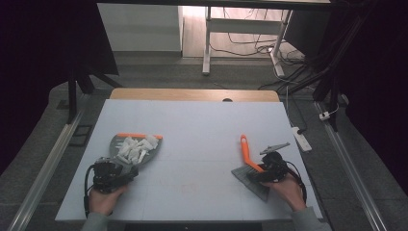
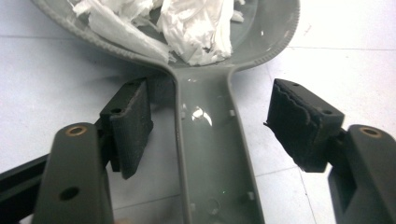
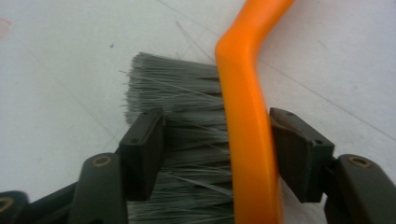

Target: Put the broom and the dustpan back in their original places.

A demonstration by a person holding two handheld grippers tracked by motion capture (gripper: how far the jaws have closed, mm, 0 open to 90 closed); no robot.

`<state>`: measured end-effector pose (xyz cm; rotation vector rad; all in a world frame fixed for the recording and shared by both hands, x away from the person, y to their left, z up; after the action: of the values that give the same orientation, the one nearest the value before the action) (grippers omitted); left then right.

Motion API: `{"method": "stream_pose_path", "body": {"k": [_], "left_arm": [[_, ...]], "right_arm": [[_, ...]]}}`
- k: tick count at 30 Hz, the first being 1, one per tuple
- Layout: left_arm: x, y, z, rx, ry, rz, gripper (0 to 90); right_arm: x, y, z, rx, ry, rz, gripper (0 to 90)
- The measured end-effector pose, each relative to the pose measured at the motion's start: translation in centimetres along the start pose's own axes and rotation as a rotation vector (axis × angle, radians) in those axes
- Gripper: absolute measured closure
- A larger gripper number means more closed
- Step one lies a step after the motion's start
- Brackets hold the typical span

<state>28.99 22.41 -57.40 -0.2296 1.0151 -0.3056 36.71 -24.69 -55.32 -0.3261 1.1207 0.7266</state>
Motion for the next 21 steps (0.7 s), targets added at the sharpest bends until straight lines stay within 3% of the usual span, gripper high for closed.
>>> {"method": "stream_pose_path", "body": {"k": [3,7,11,16,21], "left_arm": [[-0.7,-0.2,0.1,0.039,-0.012,0.004,30.4],[-1.8,-0.3,0.2,0.092,-0.028,0.01,30.4],[-2.5,-0.8,0.1,0.163,-0.04,-0.021,30.8],[-2.7,-1.2,0.0,0.223,-0.029,-0.06,31.6],[-2.8,-2.0,-0.1,0.298,-0.019,-0.103,32.3]], "right_arm": [[-0.5,-0.3,0.0,0.009,-0.032,-0.032,35.7],[-1.4,-0.2,0.0,-0.012,-0.093,-0.036,38.4],[-2.1,0.6,0.4,-0.056,-0.149,-0.019,40.3],[-2.4,1.9,0.8,-0.119,-0.181,0.005,40.8],[-2.4,2.8,1.1,-0.152,-0.209,0.028,41.0]]}}
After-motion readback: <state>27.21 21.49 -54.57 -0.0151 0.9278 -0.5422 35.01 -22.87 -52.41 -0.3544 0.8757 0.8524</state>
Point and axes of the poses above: each handheld gripper's, and its own axes: x roughly forward along the jaws, z roughly out of its top, y roughly to its left, the point moved 6 cm from there along x, roughly forward along the jaws, and after that the axes turned 7 degrees about y, right-handed, at the moved point
